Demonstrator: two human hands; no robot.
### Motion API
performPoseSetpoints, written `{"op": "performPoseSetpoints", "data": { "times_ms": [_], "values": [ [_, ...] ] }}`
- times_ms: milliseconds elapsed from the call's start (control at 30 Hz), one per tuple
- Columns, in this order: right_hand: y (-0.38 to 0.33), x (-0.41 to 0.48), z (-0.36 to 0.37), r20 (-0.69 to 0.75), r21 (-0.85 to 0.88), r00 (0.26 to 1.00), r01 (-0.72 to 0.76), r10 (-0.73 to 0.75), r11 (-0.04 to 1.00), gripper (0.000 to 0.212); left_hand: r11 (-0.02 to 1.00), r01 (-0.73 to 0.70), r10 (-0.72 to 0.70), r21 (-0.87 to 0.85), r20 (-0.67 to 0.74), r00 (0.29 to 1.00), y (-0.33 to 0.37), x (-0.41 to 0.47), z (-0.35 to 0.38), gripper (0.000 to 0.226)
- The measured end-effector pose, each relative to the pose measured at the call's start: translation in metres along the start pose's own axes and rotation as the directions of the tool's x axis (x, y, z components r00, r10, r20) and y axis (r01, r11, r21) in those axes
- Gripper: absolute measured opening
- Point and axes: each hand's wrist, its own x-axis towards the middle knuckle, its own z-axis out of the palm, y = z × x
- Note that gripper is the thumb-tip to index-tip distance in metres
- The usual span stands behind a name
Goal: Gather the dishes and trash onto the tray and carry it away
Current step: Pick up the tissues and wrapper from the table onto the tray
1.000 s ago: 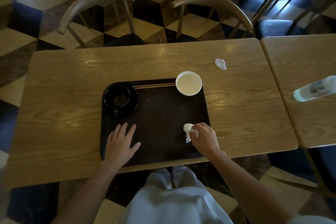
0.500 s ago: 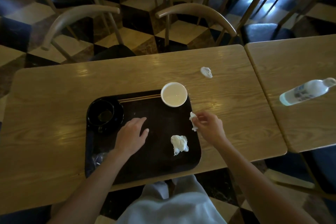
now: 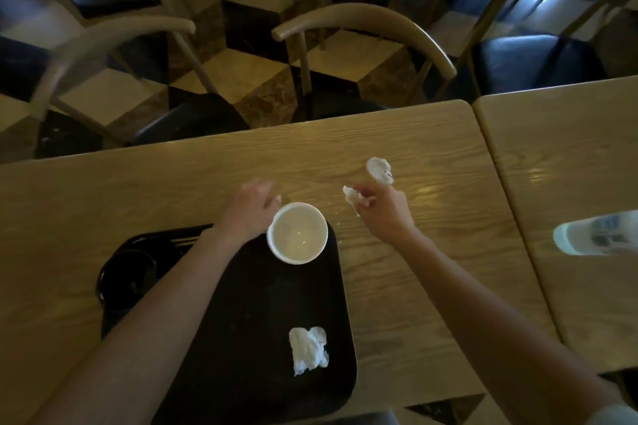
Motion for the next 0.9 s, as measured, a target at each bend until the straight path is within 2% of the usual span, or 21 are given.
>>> {"op": "performPoseSetpoints", "data": {
  "times_ms": [133, 200, 300, 400, 633, 900],
  "values": [
    [0.002, 0.034, 0.020, 0.002, -0.104, 0.979, 0.204, -0.205, 0.973, 0.020, 0.999, 0.000, -0.003, 0.036, 0.085, 0.996, -0.003, 0.045, 0.004, 0.049],
    [0.004, 0.049, 0.032, 0.037, -0.180, 0.945, 0.328, -0.326, 0.928, 0.024, 0.991, -0.044, 0.023, 0.130, 0.159, 0.987, -0.008, 0.061, 0.008, 0.054],
    [0.012, 0.066, 0.051, 0.121, -0.254, 0.902, 0.431, -0.414, 0.866, 0.021, 0.947, -0.132, 0.060, 0.292, 0.244, 0.968, -0.013, 0.079, 0.018, 0.061],
    [0.021, 0.067, 0.058, 0.216, -0.290, 0.873, 0.484, -0.437, 0.825, 0.020, 0.945, -0.142, 0.056, 0.294, 0.284, 0.957, -0.015, 0.088, 0.026, 0.065],
    [0.046, 0.017, 0.043, 0.228, -0.260, 0.842, 0.537, -0.489, 0.802, 0.015, 0.949, -0.174, 0.104, 0.264, 0.260, 0.960, -0.021, 0.090, 0.032, 0.068],
    [0.068, -0.050, 0.039, 0.439, -0.226, 0.729, 0.656, -0.526, 0.720, 0.033, 0.953, -0.180, 0.111, 0.243, 0.271, 0.956, -0.019, 0.089, 0.029, 0.068]
  ]
}}
